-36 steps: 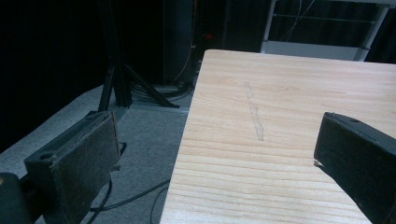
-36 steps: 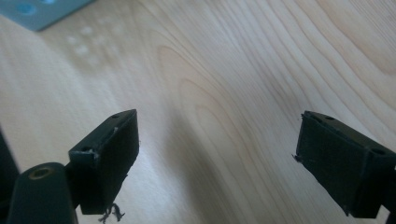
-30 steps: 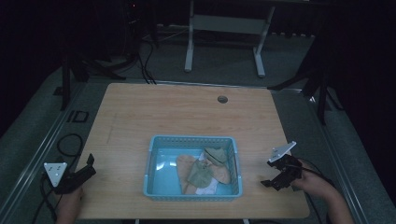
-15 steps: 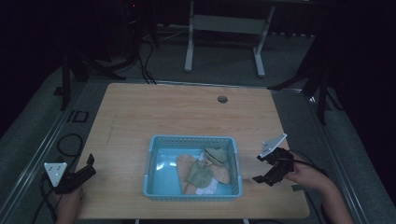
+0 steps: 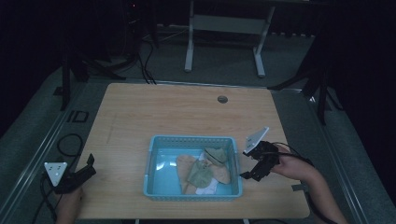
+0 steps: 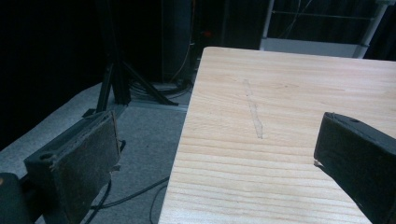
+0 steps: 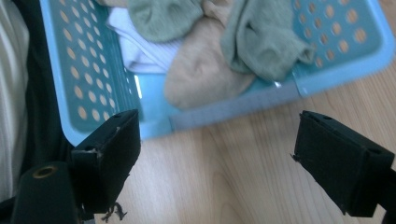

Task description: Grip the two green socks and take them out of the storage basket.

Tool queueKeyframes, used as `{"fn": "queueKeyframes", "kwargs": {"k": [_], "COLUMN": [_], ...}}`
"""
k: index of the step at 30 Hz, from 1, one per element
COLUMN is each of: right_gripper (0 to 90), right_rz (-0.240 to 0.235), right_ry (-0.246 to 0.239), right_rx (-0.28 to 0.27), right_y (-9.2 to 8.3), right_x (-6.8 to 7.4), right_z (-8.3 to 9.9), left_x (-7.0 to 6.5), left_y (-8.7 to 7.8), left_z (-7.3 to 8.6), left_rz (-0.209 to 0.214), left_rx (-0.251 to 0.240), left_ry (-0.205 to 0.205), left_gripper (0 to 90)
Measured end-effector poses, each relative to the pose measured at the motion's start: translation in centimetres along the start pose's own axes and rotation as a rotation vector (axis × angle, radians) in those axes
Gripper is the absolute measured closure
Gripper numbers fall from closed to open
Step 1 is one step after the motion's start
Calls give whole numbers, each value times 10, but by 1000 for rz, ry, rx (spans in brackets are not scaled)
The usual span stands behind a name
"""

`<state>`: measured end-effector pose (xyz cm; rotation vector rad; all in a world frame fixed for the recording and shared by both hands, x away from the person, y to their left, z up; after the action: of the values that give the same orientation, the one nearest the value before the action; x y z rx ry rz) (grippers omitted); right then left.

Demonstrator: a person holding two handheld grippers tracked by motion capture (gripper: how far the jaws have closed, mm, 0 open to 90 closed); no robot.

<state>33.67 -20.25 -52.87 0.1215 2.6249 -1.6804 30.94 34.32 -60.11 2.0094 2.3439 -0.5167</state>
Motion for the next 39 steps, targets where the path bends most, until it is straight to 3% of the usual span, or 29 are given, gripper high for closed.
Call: {"fn": "queueKeyframes", "kwargs": {"k": [14, 28, 31, 39], "right_gripper": [151, 150, 130, 138], "right_rz": [-65, -118, -117, -139], "right_ry": [-73, -100, -124, -111], "right_rx": [40, 36, 31, 36], "right_y": [28, 51, 54, 68], "right_x": [2, 1, 2, 3], "right_z": [-37, -66, -72, -84], "left_x": [-1, -1, -1, -1], "left_y": [0, 0, 0, 0], "left_z": [0, 0, 0, 0], "left_rz": [7, 10, 11, 11], "left_rx": [-2, -1, -1, 1], "left_ry": [0, 1, 0, 0], "left_gripper": [4, 4, 4, 4]}}
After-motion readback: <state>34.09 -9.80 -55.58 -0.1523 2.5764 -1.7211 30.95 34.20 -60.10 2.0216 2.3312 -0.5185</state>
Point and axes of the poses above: each handheld gripper's, and its own axes: y roughly forward along the jaws, z roughly out of its underside, x roughly to its left, the point moved 9 cm from there along y, roughly forward along the jaws, and after that the axes turned 10 degrees about -y, right-handed, at the moved point
